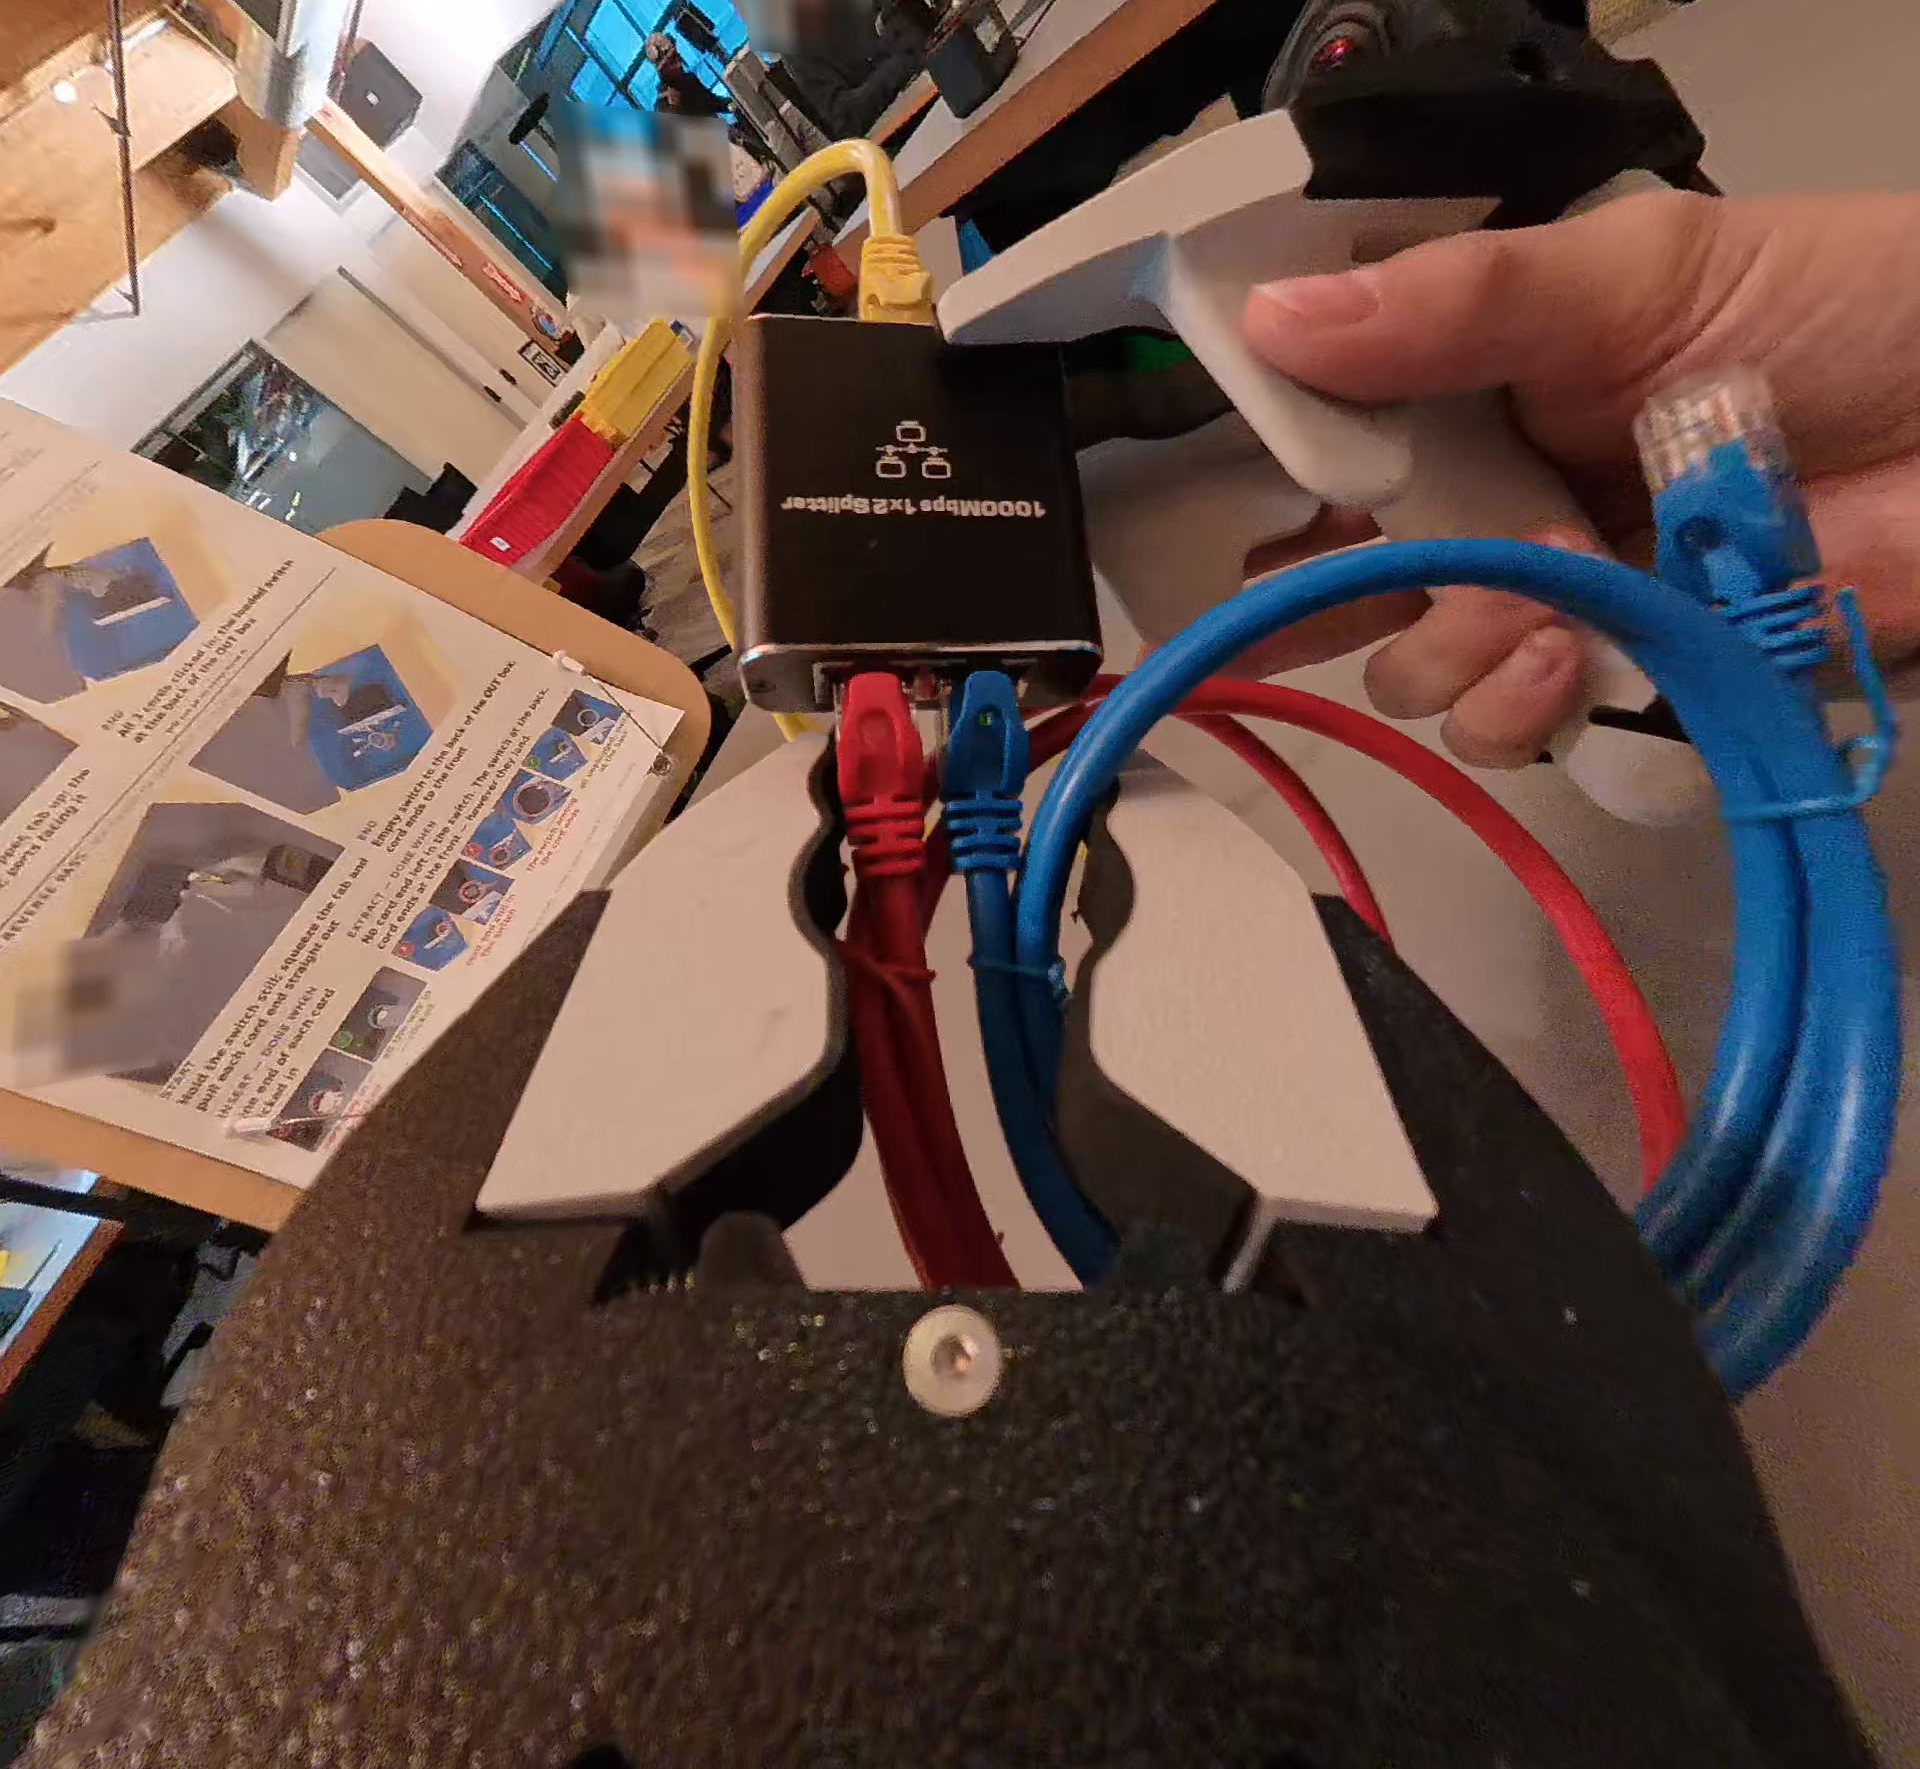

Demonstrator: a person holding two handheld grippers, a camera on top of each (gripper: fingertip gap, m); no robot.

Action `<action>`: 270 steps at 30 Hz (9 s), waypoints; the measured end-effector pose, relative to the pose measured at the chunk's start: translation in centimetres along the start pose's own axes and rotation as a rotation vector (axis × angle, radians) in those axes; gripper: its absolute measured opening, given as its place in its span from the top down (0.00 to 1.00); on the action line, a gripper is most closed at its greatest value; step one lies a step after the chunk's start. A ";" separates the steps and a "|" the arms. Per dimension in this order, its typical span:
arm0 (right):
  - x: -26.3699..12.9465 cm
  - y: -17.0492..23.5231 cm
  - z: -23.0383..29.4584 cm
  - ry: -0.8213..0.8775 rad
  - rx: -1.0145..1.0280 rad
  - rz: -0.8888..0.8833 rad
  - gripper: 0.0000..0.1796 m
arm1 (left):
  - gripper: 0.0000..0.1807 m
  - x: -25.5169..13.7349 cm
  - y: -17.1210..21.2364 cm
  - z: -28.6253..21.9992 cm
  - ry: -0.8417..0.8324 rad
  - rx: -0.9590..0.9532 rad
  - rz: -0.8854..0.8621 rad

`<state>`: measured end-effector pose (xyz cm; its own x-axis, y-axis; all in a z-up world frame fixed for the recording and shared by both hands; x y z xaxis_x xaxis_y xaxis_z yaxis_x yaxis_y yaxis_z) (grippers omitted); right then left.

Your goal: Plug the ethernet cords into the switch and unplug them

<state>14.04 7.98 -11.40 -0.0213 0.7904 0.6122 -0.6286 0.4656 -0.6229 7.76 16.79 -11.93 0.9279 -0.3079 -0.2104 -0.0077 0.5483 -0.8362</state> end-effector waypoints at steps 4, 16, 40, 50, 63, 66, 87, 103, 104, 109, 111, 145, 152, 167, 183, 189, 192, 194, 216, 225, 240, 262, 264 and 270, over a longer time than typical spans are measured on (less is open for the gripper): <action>-0.1 -0.2 -0.1 0.023 -0.069 0.074 0.86 | 0.79 0.2 0.1 0.0 -0.004 -0.038 0.020; -2.9 -5.4 -0.8 0.173 -0.451 0.273 0.79 | 0.82 -0.4 1.2 2.5 0.361 -0.452 0.161; -2.8 -1.1 -10.6 0.312 0.064 0.139 0.91 | 0.82 9.1 7.8 -0.3 0.200 -0.347 0.123; -4.2 0.4 -12.2 0.333 0.141 0.173 0.92 | 0.83 9.0 9.2 -1.1 0.037 -0.199 0.286; -3.7 0.1 -11.1 0.305 0.196 0.054 0.91 | 0.82 8.2 7.7 -0.7 -0.063 -0.111 0.274; -3.5 -0.1 -10.9 0.289 0.201 0.065 0.91 | 0.82 8.1 7.6 -0.7 -0.048 -0.148 0.254; -2.9 -0.7 -10.4 0.338 0.058 0.107 0.92 | 0.83 8.4 7.3 -0.6 -0.122 -0.166 0.192; -0.8 -1.9 -8.3 0.373 -0.307 0.341 0.91 | 0.84 7.4 6.5 0.2 -0.026 -0.378 0.025; -0.7 -1.9 -8.3 0.341 -0.225 0.300 0.91 | 0.84 7.3 6.4 0.4 -0.063 -0.326 0.033; -1.4 -1.0 -9.3 0.294 -0.036 0.182 0.92 | 0.84 6.9 6.7 0.7 -0.140 -0.178 0.101; -1.1 -1.2 -9.2 0.302 -0.056 0.205 0.92 | 0.84 6.9 6.6 0.8 -0.142 -0.194 0.093; 0.6 -1.9 -9.1 0.293 -0.199 0.459 0.91 | 0.84 6.5 6.9 1.6 -0.147 -0.274 0.015; -0.6 -1.3 -9.7 0.270 -0.044 0.367 0.92 | 0.84 6.7 7.2 1.3 -0.179 -0.166 0.061; -0.6 -0.7 -10.3 0.260 0.057 0.327 0.92 | 0.84 6.5 7.6 1.6 -0.211 -0.101 0.084; -0.1 -1.0 -10.5 0.333 -0.102 0.473 0.92 | 0.85 7.1 8.4 1.4 -0.094 -0.379 0.028; 0.4 -1.4 -10.3 0.356 -0.255 0.584 0.92 | 0.85 7.2 8.5 1.3 -0.047 -0.466 0.006; 0.7 -1.5 -10.1 0.359 -0.317 0.616 0.92 | 0.85 7.2 8.5 1.3 -0.022 -0.518 -0.014; 0.9 -1.6 -10.1 0.362 -0.347 0.641 0.91 | 0.85 7.2 8.5 1.3 0.001 -0.553 -0.027; 2.0 -2.6 -8.0 0.299 -0.531 0.799 0.91 | 0.85 6.5 7.7 1.6 0.032 -0.525 -0.085; -0.3 -8.7 -6.1 0.394 -0.543 0.643 0.92 | 0.85 4.4 9.3 3.8 -0.074 -0.536 -0.073; 3.8 -19.8 0.0 0.382 -0.810 0.788 0.92 | 0.84 4.6 9.5 3.2 -0.020 -0.515 -0.042; -17.2 -22.0 -14.4 0.571 -0.508 1.588 0.92 | 0.84 4.6 10.2 3.5 -0.013 -0.564 -0.046; -18.3 -21.9 -16.1 0.652 -0.529 1.697 0.92 | 0.84 4.7 10.3 3.4 -0.006 -0.560 -0.041; -21.5 -22.3 -19.5 0.877 -0.553 1.797 0.92 | 0.84 4.9 10.4 3.2 0.008 -0.566 -0.035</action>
<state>43.64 -11.60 -20.16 0.1902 0.2607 -0.9465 -0.0835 -0.9563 -0.2802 13.39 23.43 -20.03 0.9284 -0.3255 -0.1795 -0.1775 0.0361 -0.9835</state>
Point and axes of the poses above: each gripper's, where its closed fingertips meet, x out along the fingers, y out of its underside, z = x × y across the jaws, the point moved 5 cm from there along -x, back along the fingers, and after that the axes turned 7 degrees about -x, right-handed, at the moved point
